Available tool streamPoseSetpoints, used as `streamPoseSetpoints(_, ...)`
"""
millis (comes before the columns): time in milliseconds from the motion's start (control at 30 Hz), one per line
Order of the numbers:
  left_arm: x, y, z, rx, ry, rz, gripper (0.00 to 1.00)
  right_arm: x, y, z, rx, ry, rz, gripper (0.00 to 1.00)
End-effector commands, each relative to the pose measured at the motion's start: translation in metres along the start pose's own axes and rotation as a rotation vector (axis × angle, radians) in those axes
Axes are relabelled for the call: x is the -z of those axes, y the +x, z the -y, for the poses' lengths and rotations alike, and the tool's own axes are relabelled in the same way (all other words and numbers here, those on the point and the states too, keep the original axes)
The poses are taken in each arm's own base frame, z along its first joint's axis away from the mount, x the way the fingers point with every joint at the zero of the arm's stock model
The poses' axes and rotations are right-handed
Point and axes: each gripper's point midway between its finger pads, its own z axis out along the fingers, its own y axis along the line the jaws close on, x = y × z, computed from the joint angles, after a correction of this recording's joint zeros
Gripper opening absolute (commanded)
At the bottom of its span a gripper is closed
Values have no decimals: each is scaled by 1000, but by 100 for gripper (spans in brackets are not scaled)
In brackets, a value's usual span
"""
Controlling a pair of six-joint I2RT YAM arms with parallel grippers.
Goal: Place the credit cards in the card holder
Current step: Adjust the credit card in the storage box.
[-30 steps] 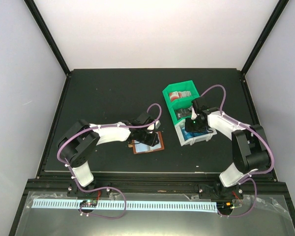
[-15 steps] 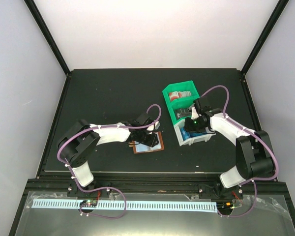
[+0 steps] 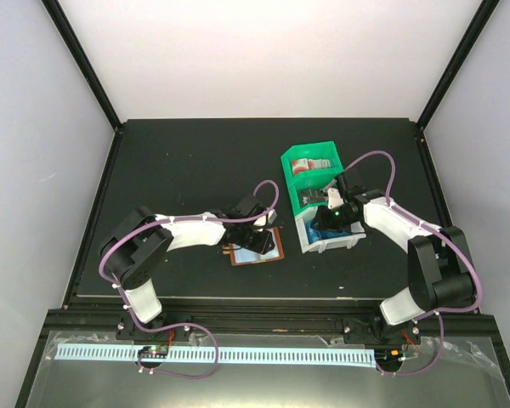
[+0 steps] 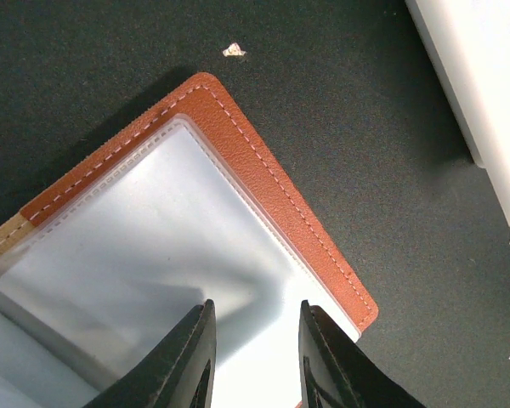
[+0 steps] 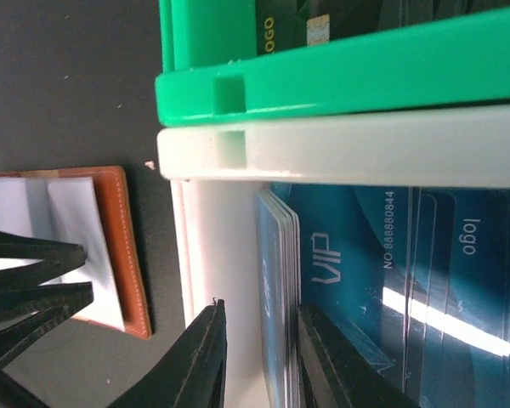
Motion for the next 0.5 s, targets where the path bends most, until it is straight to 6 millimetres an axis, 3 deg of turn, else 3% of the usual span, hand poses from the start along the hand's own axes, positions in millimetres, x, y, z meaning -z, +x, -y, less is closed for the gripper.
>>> streamPoseSetpoints(0, -7, 5, 0, 5, 2, -18, 29, 4, 8, -18, 25, -102, -14, 26)
streamPoseSetpoints(300, -8, 6, -1, 14, 1, -21, 28, 5, 15, -29, 29, -185, -10, 26)
streamPoseSetpoints(467, -10, 7, -1, 20, 3, -26, 28, -2, 17, -30, 12, -200, -21, 31)
